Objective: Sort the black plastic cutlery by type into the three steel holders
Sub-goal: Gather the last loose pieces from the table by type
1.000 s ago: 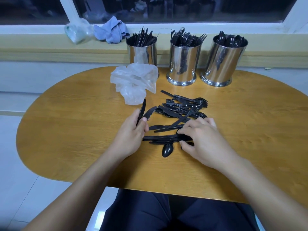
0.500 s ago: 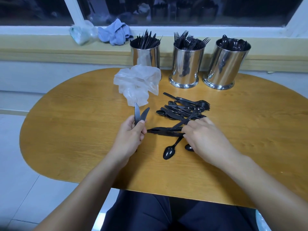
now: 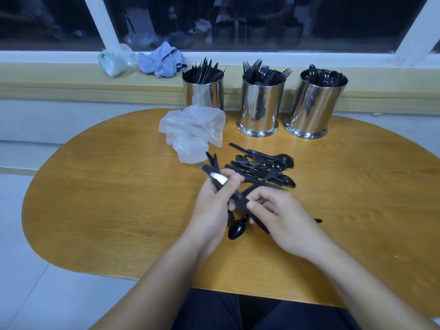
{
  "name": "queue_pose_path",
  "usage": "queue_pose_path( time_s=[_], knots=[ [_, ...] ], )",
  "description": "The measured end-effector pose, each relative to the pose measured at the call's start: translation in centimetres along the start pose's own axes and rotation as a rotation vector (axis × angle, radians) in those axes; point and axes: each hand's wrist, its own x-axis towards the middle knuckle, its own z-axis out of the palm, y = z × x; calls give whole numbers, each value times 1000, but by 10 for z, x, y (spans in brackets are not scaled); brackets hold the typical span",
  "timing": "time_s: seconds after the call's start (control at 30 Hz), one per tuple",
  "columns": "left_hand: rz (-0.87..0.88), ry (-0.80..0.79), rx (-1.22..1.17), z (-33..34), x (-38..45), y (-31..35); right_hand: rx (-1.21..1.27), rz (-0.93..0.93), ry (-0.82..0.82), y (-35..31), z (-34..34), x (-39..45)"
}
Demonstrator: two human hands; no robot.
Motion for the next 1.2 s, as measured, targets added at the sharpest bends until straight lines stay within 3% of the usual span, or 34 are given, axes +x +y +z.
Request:
queue_pose_path(
  time_s=[0.17, 0.33, 0.47, 0.7, 0.83, 1.0, 1.2],
  knots=[
    [31, 74, -92, 0, 7, 5, 3, -25, 51, 11, 9, -7],
    [165, 214, -15, -31, 11, 21, -245, -27, 268, 47, -8, -5],
    [377, 115, 179, -40, 8, 32, -428, -70, 249, 62, -8, 7],
    [445, 84, 347, -41, 0, 4, -675, -181, 314, 55, 2, 26],
    [379, 97, 334, -40, -3, -2, -724, -162, 245, 58, 0, 34],
    [168, 233, 171, -47, 6, 2, -757, -194, 191, 60, -5, 36],
    [-5, 190, 128, -66, 15, 7, -735, -220, 175, 64, -23, 24]
  ],
)
